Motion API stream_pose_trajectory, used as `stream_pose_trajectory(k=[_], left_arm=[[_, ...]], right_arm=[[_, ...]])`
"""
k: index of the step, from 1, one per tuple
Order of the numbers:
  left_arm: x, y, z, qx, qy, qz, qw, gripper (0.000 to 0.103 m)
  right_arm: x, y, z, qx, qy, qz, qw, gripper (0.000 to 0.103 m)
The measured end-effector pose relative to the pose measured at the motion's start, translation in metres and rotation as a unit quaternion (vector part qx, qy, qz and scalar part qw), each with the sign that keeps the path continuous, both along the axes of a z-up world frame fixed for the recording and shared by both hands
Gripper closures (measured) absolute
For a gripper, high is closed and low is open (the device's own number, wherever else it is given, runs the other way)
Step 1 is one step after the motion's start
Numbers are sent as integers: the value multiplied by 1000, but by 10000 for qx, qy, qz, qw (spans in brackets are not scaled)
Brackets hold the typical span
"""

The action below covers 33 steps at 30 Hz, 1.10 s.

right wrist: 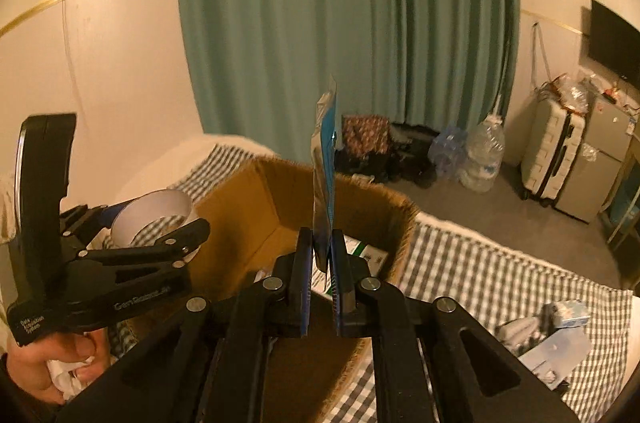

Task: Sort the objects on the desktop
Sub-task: 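Carry the foil tray and tape roll with both tools to the cardboard box, then open both tools to drop the foil tray and tape roll into the box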

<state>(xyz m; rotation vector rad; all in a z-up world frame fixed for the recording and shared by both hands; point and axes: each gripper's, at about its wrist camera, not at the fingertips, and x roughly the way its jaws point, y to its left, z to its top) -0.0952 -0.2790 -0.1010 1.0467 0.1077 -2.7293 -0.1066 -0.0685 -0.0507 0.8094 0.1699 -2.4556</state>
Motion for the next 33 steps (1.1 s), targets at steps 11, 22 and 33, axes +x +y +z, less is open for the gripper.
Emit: stream_pose_trajectory(k=[11,22,33], left_arm=[[-22,6,-31,-184,-602,-25,9980,20],[-22,17,-20,-422,-579,-13,9974,18],[-10,56,17,-831,152,-230,9962,0]], right_arm=[[-23,-23,-55,388,-687,323,9964,95],[-28,-7,-60,503,-705,147,9961,45],[-16,50,-18,33,-264,-527,9983,42]])
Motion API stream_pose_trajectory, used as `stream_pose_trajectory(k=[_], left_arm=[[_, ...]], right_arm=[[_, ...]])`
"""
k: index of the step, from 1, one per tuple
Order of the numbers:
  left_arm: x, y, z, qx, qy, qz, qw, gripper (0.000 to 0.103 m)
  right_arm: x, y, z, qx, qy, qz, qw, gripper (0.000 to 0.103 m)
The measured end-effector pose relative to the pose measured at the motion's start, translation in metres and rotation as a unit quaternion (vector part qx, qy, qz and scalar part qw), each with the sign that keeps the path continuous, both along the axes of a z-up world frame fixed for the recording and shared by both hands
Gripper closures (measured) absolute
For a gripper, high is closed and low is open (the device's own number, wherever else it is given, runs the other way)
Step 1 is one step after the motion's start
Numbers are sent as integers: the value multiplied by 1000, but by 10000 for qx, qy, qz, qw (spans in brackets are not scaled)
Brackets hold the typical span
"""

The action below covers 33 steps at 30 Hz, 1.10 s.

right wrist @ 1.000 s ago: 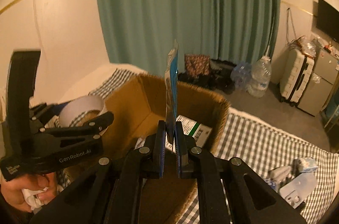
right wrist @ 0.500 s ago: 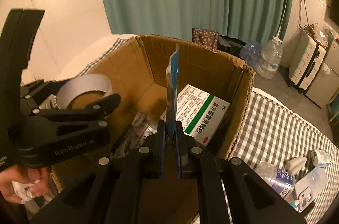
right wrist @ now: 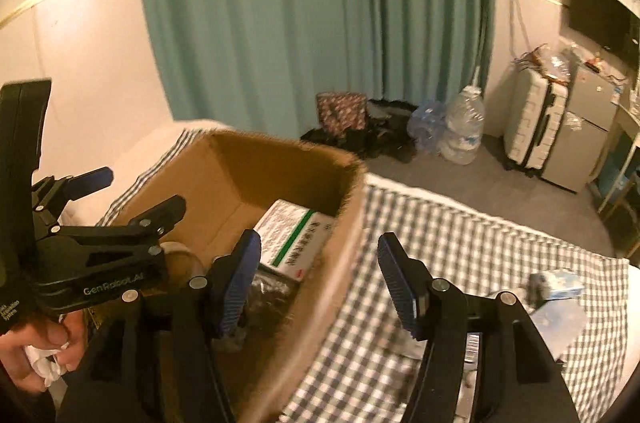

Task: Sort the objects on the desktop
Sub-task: 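Open both tools to drop the foil tray and tape roll into the box, then move both open tools back over the remaining items on the bedspread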

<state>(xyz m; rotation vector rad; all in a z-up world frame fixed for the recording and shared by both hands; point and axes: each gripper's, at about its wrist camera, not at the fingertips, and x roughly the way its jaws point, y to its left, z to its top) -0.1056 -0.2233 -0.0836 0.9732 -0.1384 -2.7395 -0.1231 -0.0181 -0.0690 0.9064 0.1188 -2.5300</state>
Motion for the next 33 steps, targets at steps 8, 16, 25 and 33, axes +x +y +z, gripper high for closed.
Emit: stream_pose_trajectory(k=[8,16,25,33], left_arm=[[7,20,29,126,502,228,9984,0],[22,43,51,159,958,232,9950,0],[34,96,64,40,1191,-270,9925,0],[26,146,59,46,1062,-808,9910,0]], right_arm=[[18,53,40,-30,361,-441,9984,31],[42,99,76,-113,850,-806,9931,8],[57,142,91,190,1258,-1298,9833,0],[60,192,89,299,1379,-1639,9763,0]])
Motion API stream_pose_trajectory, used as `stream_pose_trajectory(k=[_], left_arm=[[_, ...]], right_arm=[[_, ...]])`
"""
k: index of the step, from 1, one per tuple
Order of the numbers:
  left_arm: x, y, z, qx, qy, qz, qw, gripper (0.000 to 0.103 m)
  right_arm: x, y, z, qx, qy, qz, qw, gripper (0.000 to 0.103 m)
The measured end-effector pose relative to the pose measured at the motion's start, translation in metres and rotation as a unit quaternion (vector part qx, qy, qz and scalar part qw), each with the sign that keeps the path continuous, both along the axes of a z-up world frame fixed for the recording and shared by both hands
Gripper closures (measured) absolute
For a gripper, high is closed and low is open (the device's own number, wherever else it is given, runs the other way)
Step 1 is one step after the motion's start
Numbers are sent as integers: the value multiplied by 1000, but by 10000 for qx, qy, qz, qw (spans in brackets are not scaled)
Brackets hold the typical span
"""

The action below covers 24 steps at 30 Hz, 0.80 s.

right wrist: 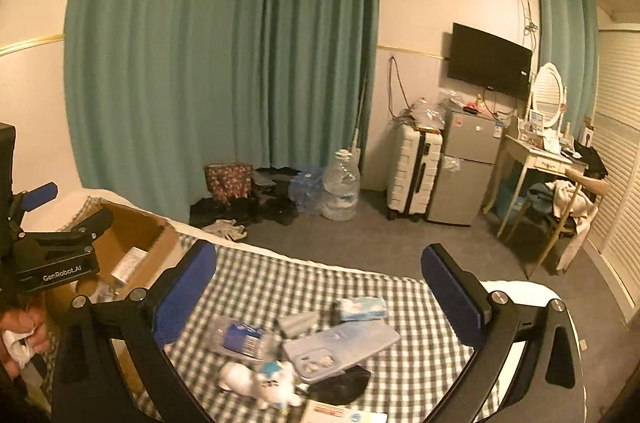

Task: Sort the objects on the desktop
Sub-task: 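Move both open tools back over the remaining items on the bedspread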

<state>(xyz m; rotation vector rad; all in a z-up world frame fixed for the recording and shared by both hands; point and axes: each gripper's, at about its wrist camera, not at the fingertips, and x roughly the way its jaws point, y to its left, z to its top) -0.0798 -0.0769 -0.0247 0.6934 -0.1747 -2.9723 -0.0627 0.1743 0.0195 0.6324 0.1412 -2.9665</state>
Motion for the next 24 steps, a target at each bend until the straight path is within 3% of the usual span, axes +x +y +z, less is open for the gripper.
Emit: stream_pose_trajectory(k=[13,17,24], left_arm=[[-17,40,-27,-51,-468,-339,9983,0],[-27,49,-45,-62,-731,-403,9965,0],[-43,66,-74,-133,-1177,-513,9916,0]], right_arm=[[-16,55,-36,-474,-479,-56,9977,0],[-20,54,-64,-588,-832,111,9947,0],[-20,24,-114,-341,-1305,639,9888,0]])
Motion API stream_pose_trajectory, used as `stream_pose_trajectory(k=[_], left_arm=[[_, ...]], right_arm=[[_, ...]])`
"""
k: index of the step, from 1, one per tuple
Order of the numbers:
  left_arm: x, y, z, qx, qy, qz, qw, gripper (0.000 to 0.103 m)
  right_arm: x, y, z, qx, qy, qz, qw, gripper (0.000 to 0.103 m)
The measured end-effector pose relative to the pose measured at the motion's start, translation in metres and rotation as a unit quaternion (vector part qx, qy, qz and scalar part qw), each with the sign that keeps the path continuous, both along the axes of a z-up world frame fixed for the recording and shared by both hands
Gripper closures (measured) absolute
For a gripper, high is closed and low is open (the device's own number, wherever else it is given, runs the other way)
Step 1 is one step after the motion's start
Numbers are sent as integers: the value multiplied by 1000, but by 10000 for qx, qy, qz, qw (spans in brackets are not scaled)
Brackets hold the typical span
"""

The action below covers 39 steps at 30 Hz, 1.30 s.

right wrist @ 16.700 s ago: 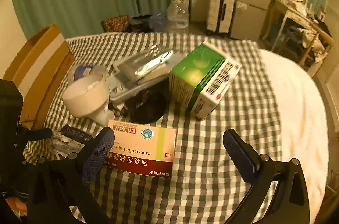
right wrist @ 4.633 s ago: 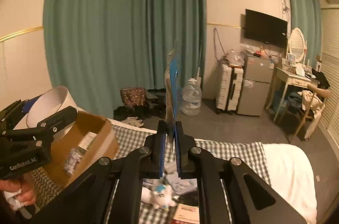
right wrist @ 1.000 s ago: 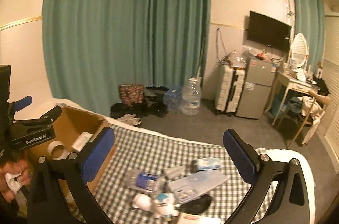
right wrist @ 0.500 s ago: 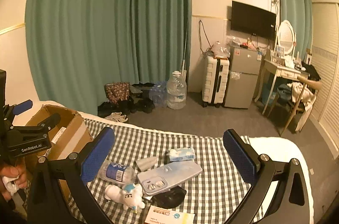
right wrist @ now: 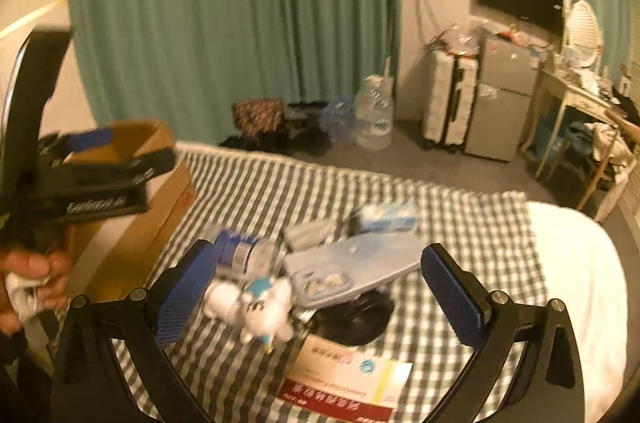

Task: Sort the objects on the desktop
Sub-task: 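Move both open tools back over the remaining items on the bedspread, then grasp the white plush toy with the right tool while the left tool grasps the clear water bottle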

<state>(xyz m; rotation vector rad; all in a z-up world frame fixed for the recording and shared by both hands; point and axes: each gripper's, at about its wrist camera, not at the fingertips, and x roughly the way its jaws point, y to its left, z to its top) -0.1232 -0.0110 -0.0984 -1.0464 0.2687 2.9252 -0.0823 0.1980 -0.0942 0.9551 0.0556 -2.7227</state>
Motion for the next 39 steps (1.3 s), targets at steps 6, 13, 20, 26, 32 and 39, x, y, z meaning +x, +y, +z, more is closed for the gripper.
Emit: stream_pose_trajectory(k=[6,13,20,26,32,39], left_arm=[[-8,13,-19,-83,-242,-101,9996,0],[-23,11,-44,24,-682,-218,9974,0],[-37,9,-61,355,-1052,-317,9933,0],[-45,25,-84,125,-1352,-514,9894,0],[-50,24,-96,229,-1535,-540,9864,0],[-50,24,-96,380,-1556,-632,9851,0]], right_arm=[[-8,-13,-30,-77,-385,231,9990,5],[-19,-30,-59,-88,-809,427,9958,15],[-31,-41,-87,23,-1151,617,9914,28],[-33,-46,-107,36,-1386,701,9879,32],[-39,-31,-121,-193,-1578,657,9851,48],[-37,-29,-118,-211,-1555,683,9853,49]])
